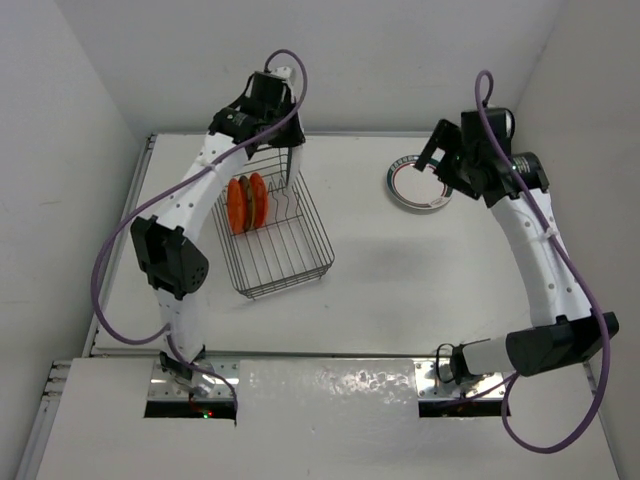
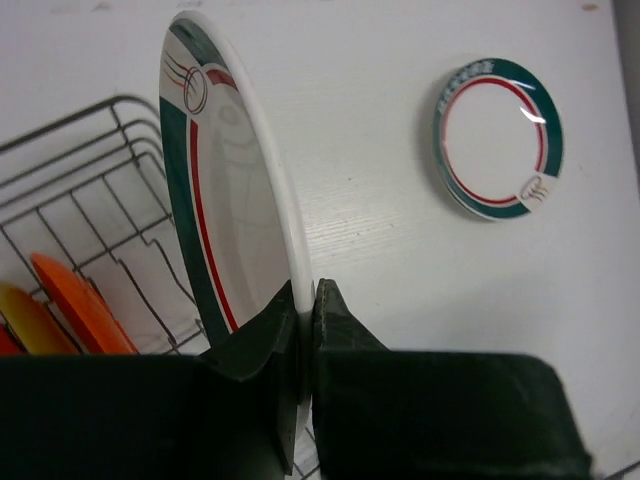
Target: Unload the plates from the dish rack
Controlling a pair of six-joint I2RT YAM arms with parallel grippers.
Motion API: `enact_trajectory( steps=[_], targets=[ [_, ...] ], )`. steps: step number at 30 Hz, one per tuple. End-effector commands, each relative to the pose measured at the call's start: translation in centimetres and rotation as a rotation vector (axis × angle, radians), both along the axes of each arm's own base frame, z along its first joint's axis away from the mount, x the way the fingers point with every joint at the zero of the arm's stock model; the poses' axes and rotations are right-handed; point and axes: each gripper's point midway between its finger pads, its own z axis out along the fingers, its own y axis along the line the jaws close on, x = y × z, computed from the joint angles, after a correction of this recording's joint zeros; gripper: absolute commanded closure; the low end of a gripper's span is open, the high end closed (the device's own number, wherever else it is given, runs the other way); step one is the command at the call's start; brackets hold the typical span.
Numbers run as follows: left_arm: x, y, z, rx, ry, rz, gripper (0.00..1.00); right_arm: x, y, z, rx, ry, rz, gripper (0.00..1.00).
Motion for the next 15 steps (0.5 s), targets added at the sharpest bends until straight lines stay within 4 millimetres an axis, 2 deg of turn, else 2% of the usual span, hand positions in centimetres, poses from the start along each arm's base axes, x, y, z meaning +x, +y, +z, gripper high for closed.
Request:
enact_trajectory(
  steps=[1, 2, 4, 5, 6, 7, 8, 9, 10, 11, 13, 15],
  targets=[
    [-2.4, -3.0, 10.4, -0.026, -0.326, -0.306, 1.00, 2.0, 3.2, 4.7, 0.191, -0.102, 0.042, 0.01],
    [-3.8, -5.1, 10.5, 0.041, -0.384, -0.418, 1.00, 2.8, 3.9, 6.3, 0.232, -0.152, 0.054, 0.01],
    [-5.0, -6.8, 9.9, 0.172, -0.463, -0.474, 1.00, 3.8, 4.8, 7.6, 0.306, -0.193, 0.045, 0.01],
    [-7.4, -9.9, 9.5, 0.275, -0.525, -0.589, 1.00, 4.3, 5.1, 9.0, 0.331, -0.234, 0.045, 0.01],
    [-7.4, -9.9, 9.2, 0.369, -0.548, -0.555, 1.00, 4.6, 5.2, 9.6, 0.343, -0.247, 0.039, 0.01],
    [-7.9, -11.0, 8.2, 0.421, -0.561, -0.569, 1.00, 5.3, 5.2, 9.0, 0.342, -0.224, 0.030, 0.01],
    [-8.8, -12.1, 7.9, 0.494, -0.590, -0.581, 1.00, 5.5, 5.2, 10.4, 0.341, -0.240, 0.033, 0.01],
    [-9.0, -12.8, 7.3, 0.518, -0.602, -0.591, 1.00, 5.8, 5.4, 10.3, 0.336, -0.219, 0.037, 0.01],
    [-9.4, -13.5, 6.6, 0.545, -0.601, -0.610, 1.00, 6.2, 5.4, 7.9, 0.303, -0.127, 0.040, 0.01],
    [-10.0, -14.5, 6.1, 0.581, -0.614, -0.634, 1.00, 6.4, 5.9, 8.9, 0.315, -0.132, 0.072, 0.01],
    [-11.3, -16.1, 5.9, 0.612, -0.654, -0.678, 1.00, 6.5, 6.0, 7.1, 0.298, -0.080, 0.077, 0.01],
    [-11.5, -16.6, 6.0, 0.636, -0.685, -0.651, 1.00, 6.1, 5.9, 5.8, 0.289, -0.056, 0.080, 0.01]
  ],
)
